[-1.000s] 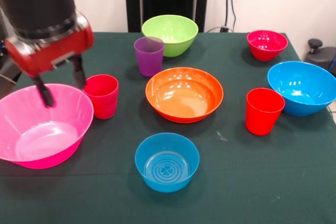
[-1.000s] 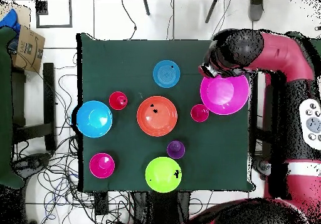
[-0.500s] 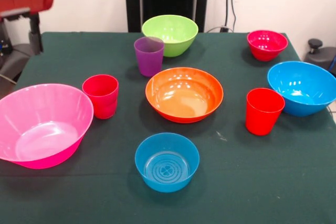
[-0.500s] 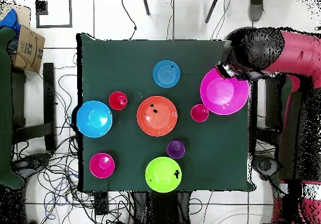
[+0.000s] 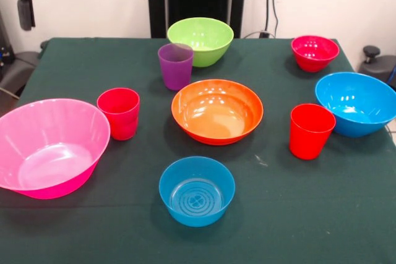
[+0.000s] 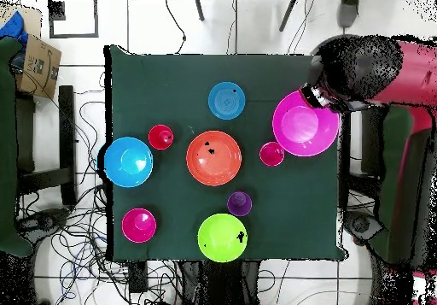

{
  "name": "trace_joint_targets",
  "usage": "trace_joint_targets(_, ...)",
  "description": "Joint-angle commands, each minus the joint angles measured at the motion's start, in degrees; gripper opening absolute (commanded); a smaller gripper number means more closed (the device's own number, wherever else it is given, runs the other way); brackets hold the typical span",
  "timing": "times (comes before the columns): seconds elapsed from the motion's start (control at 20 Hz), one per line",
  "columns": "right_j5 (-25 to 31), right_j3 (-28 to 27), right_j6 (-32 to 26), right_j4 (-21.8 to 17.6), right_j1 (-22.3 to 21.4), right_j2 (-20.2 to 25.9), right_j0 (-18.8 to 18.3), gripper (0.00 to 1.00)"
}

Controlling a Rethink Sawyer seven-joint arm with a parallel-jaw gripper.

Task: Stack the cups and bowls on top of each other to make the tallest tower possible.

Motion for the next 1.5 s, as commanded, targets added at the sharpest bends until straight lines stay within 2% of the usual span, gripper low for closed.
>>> trace_joint_targets(0.05, 3.77, 10.21, 1.72, 1.63, -1.72, -3.01, -0.45, 1.00)
trace_joint_targets(0.15, 0.41, 11.44, 0.79, 3.54, -1.68, -1.38, -1.80, 1.00)
trace_joint_targets(0.25, 1.71, 10.63, 0.15, 2.69, -1.52, -1.90, -1.34, 1.00)
trace_joint_targets(0.6, 1.99, 9.63, 1.64, 4.25, 0.66, -1.07, -0.67, 1.00)
trace_joint_targets(0.8, -2.59, 12.75, 2.14, 5.79, 2.00, -0.18, -1.54, 1.00)
trace_joint_targets(0.95, -6.30, 15.01, 2.23, 5.19, 2.12, -0.49, -1.79, 1.00)
trace_joint_targets(1.5, -13.35, 19.98, 5.55, 3.93, 2.20, -1.70, -0.45, 1.00)
